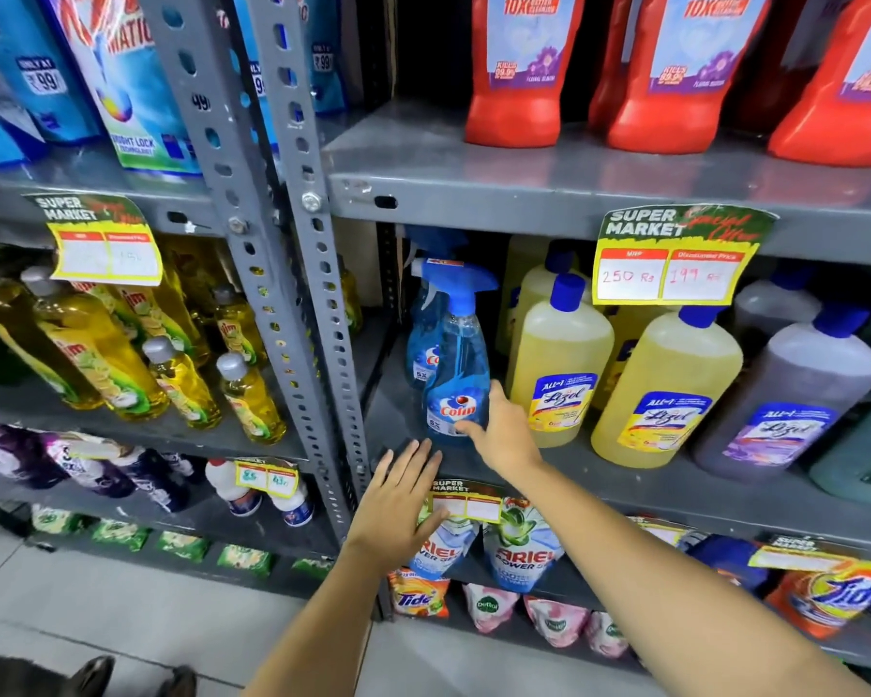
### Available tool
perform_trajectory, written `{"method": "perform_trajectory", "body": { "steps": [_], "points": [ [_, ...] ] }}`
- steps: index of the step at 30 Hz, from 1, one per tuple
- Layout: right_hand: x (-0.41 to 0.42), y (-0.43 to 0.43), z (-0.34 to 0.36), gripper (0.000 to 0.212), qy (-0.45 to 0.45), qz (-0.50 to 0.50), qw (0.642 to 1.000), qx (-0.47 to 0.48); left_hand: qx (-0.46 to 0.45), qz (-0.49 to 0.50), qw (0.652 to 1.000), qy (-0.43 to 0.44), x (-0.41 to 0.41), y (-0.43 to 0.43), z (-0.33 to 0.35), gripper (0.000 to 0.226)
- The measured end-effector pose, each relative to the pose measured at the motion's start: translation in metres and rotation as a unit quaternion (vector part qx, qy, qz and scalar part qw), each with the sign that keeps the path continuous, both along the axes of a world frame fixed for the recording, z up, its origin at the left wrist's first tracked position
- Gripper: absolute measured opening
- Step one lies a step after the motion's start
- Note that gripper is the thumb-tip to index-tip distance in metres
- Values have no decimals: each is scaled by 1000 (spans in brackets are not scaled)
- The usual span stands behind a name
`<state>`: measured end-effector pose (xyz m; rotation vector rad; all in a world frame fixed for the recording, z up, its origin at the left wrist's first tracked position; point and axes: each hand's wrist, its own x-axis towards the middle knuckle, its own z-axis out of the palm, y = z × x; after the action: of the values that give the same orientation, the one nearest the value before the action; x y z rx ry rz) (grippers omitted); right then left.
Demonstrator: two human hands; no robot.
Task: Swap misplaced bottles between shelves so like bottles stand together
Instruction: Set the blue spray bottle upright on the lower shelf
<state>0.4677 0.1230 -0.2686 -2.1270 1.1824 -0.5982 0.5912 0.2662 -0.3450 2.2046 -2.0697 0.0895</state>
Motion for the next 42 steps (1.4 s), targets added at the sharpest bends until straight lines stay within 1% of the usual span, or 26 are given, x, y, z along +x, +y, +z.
{"method": "perform_trajectory", "body": {
  "steps": [6,10,12,14,15,19,22,27,32,42],
  "points": [
    [13,-11,6,61,8,44,999,30,7,6,1000,-11,0,2,2,74],
    [13,-12,8,64,-1,46,998,41,10,9,1000,-11,0,2,0,74],
    [14,-14,15,72,-16,53,997,56,9,9,1000,-9,0,2,0,74],
    [16,-18,26,86,-47,62,994,74,10,9,1000,-15,0,1,1,74],
    [18,-19,30,89,-61,66,993,81,12,11,1000,-20,0,1,1,74],
    [23,-22,34,70,-65,79,991,88,24,18,999,-24,-2,2,2,74],
    [23,-22,29,65,-67,70,992,83,27,19,999,-26,-3,2,3,74],
    [34,-15,28,69,-71,69,992,75,24,17,999,-29,-4,2,5,74],
    [40,-14,29,75,-49,77,994,64,26,14,999,-26,-2,2,5,72],
    [40,-15,29,72,-28,74,996,42,30,12,999,-17,0,2,3,77]
  ]
}}
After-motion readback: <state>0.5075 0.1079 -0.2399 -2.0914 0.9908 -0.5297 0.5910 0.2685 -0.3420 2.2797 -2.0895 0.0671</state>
